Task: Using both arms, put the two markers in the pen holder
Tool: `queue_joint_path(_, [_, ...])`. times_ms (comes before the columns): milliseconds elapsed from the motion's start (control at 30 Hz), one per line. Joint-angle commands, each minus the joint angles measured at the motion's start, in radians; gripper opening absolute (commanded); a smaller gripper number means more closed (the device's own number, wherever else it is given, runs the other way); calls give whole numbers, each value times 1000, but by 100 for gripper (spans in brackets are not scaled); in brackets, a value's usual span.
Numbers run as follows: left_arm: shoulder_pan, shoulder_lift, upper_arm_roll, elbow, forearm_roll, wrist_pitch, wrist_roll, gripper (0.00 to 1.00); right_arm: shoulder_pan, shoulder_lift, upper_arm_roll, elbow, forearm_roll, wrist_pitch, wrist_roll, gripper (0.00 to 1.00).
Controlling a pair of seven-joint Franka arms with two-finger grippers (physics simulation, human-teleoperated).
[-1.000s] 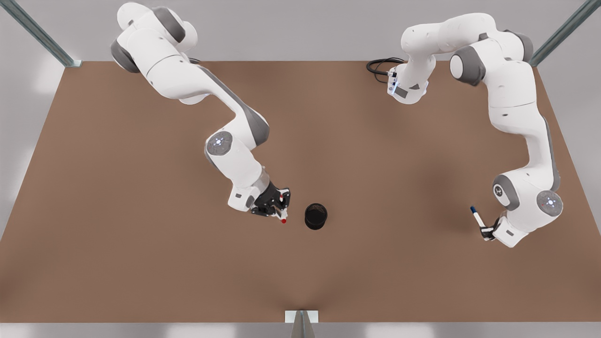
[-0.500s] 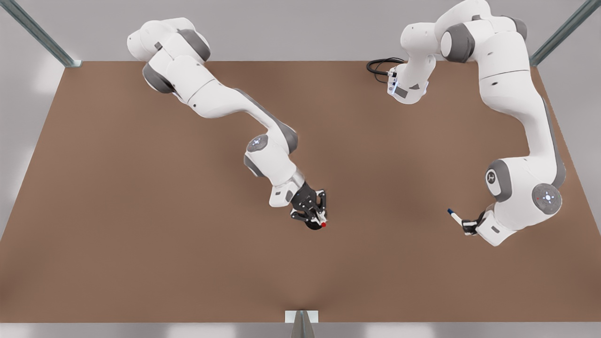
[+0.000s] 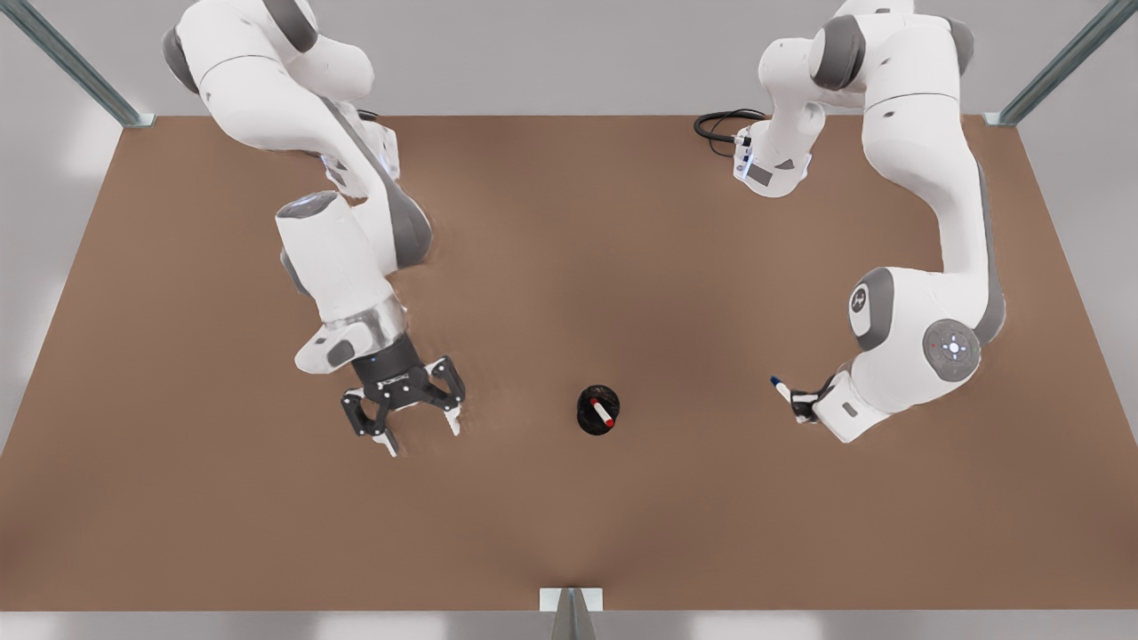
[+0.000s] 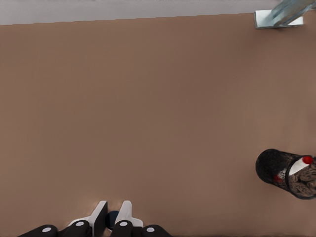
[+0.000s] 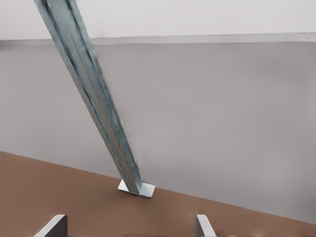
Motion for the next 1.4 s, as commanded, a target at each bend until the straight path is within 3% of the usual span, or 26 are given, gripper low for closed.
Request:
queue_joint_path(0, [-85, -5, -1, 18, -58, -38, -369, 21, -72, -83, -9, 12, 75, -736, -42, 100])
queue_joint_path(33, [-120, -1, 0, 37, -87, -25, -433, 21, 40, -109, -222, -21, 184, -731, -165, 100])
queue_joint_path(67, [-143, 2, 0, 38, -98, 11, -481, 21, 116, -141, -361, -92, 236, -730, -228, 100])
queue_joint_path(100, [-169, 16, -1, 40, -98, 83, -553, 21, 149, -161, -401, -128, 244, -739, -234, 100])
queue_joint_path(400, [-187, 136, -69, 57, -181, 429, -755, 21, 172, -132, -395, -42, 241, -756, -268, 100])
queue_joint_path(1067, [-250, 219, -67, 41, -96, 429, -665, 21, 120, -126, -398, -53, 255, -753, -292, 100])
queue_joint_path(1100, [-250, 222, -67, 41, -95, 429, -663, 98, 120, -126, -400, -53, 267, -753, -295, 100])
queue_joint_path(1367, [-253, 217, -66, 41, -96, 421, -673, 100, 115, -123, -400, -53, 267, -751, -305, 100])
